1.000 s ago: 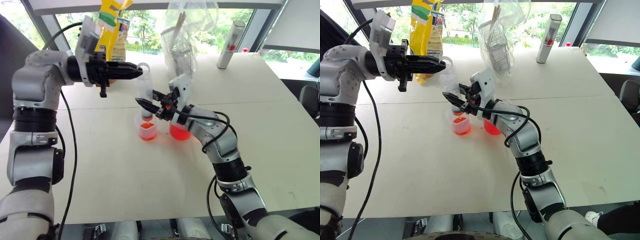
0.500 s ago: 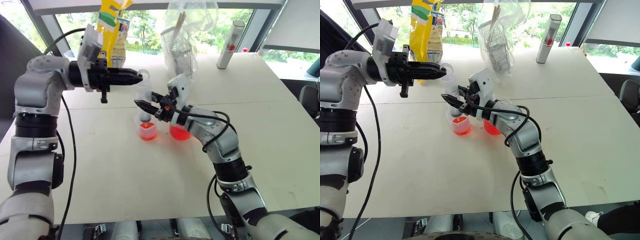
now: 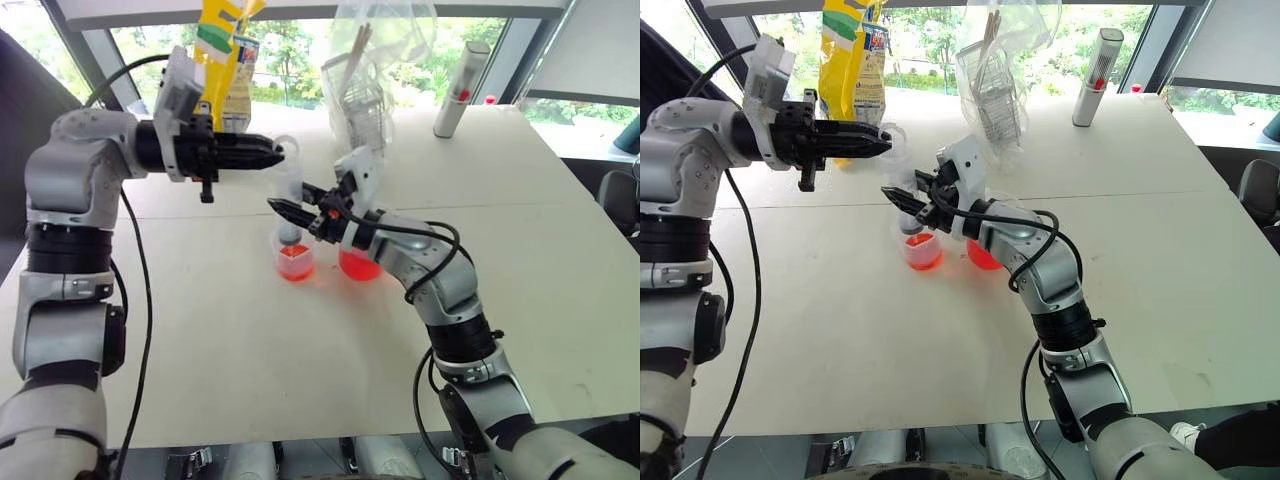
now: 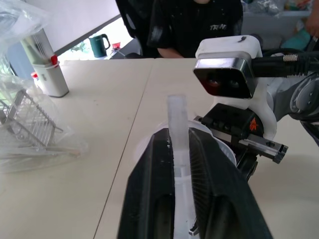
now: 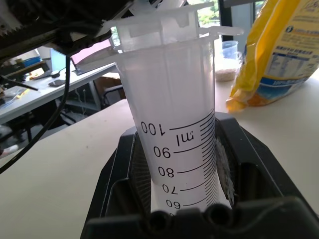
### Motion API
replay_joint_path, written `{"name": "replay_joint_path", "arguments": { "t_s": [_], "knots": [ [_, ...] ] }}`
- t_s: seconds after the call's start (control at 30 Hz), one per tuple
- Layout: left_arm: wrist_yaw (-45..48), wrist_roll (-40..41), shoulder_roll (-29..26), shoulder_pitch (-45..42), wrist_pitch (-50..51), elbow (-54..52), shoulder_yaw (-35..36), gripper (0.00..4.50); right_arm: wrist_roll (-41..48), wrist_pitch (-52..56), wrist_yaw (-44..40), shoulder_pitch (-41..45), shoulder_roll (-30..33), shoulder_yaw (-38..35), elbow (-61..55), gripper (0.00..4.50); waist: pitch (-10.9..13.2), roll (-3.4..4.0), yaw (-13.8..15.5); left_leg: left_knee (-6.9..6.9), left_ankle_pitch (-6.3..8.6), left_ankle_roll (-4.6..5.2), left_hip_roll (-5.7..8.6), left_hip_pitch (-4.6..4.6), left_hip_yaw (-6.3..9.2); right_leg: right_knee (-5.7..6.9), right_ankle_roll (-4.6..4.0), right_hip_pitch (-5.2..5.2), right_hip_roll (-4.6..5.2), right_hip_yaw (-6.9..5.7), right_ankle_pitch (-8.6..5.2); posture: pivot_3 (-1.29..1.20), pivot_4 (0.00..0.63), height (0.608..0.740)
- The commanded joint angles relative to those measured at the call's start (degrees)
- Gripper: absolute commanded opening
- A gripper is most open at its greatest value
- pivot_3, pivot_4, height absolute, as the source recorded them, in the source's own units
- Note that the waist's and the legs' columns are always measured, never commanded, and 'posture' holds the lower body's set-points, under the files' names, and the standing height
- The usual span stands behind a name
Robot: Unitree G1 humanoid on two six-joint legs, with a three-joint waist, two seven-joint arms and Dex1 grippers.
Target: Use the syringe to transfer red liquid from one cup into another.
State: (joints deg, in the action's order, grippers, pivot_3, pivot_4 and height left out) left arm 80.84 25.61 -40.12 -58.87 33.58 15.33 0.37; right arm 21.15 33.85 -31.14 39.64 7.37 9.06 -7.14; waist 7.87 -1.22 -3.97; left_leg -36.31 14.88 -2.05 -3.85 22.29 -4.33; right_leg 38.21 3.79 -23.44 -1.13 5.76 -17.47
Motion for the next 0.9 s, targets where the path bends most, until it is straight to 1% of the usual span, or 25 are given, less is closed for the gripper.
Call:
{"name": "replay_joint_path", "arguments": {
  "t_s": [0.03,0.1,0.17,0.27,0.4,0.5,0.6,0.7,0.83,0.9],
  "knots": [
    [-0.8,-0.8,-0.8,-0.2,1.4,1.1,-1.0,2.55,2.1,-3.5,-0.3,3.9,-1.3,-2.0,-6.5,1.38,0.0,0.0,0.0,0.0,0.0,0.0,0.0,0.0,0.0,0.0,0.0,0.0,0.0,0.0,0.0,0.0,0.15,0.739],
    [-1.1,-1.1,-1.3,-0.4,0.9,1.7,-0.6,3.56,1.9,-3.4,-0.3,3.6,-1.4,-1.7,-6.5,1.38,0.0,0.0,0.0,0.02,0.0,0.0,0.0,-0.01,0.0,0.0,0.0,0.0,0.0,0.0,0.0,0.0,0.15,0.739],
    [-1.1,-1.0,-1.9,-0.6,0.8,2.5,0.0,4.48,1.9,-3.4,-0.4,3.4,-1.6,-1.5,-6.6,1.38,0.0,0.04,-0.1,0.02,0.0,0.0,0.0,-0.01,0.0,0.0,0.0,-0.01,-0.01,0.0,0.0,0.0,0.15,0.739],
    [-1.0,-1.4,-3.5,-0.9,0.1,4.2,0.7,4.48,1.9,-3.2,-0.2,3.1,-1.8,-1.3,-6.7,1.38,0.0,-0.06,-0.1,0.03,0.0,0.0,-0.02,0.01,0.05,0.0,0.0,-0.04,-0.03,-0.01,0.0,0.0,0.15,0.739],
    [0.1,-1.9,-5.8,1.1,-0.7,3.9,0.4,4.48,2.0,-3.1,-0.1,3.2,-2.0,-1.5,-6.3,1.38,0.0,-0.07,-0.1,0.05,0.0,0.0,-0.02,0.01,0.05,0.0,0.0,-0.06,-0.01,0.02,0.0,0.0,0.15,0.739],
    [0.1,-1.7,-6.1,2.7,-1.0,2.6,0.1,4.48,2.6,-1.8,0.4,3.8,-1.8,-2.4,-6.4,1.38,0.0,-0.07,0.0,0.05,0.0,0.0,-0.02,0.01,0.04,0.0,0.0,-0.05,0.02,0.01,0.0,0.0,0.15,0.739],
    [-0.3,-1.5,-5.7,3.7,-1.1,1.6,0.2,4.48,3.7,2.4,1.5,6.1,-0.1,-3.8,-6.9,1.38,0.0,-0.07,0.0,0.03,0.0,0.0,-0.01,0.02,0.04,0.0,0.0,-0.05,0.04,0.01,0.0,0.0,0.15,0.739],
    [-0.2,-1.4,-5.4,5.3,-1.9,0.3,-0.1,4.48,2.7,10.3,1.6,11.2,6.6,-4.5,-6.5,1.38,0.0,-0.06,0.1,0.02,0.0,0.0,-0.01,0.04,0.06,0.0,0.0,-0.07,0.09,0.01,0.0,0.0,0.15,0.739],
    [-0.2,-0.9,-4.7,6.7,-2.3,-1.2,-0.2,4.48,8.2,24.7,1.8,22.6,14.8,-12.6,-1.4,1.38,0.0,-0.05,0.1,0.05,0.0,0.0,0.0,0.04,0.04,-0.02,-0.01,-0.07,0.18,0.02,0.0,0.0,0.15,0.739],
    [-0.3,-0.9,-4.2,7.5,-2.6,-2.1,-0.4,4.48,8.5,31.7,1.0,28.5,20.2,-14.0,3.4,1.38,0.0,-0.04,0.1,0.08,0.0,0.0,0.02,0.05,0.02,-0.05,-0.01,-0.1,0.17,0.03,0.0,0.0,0.15,0.739]
  ]
}}
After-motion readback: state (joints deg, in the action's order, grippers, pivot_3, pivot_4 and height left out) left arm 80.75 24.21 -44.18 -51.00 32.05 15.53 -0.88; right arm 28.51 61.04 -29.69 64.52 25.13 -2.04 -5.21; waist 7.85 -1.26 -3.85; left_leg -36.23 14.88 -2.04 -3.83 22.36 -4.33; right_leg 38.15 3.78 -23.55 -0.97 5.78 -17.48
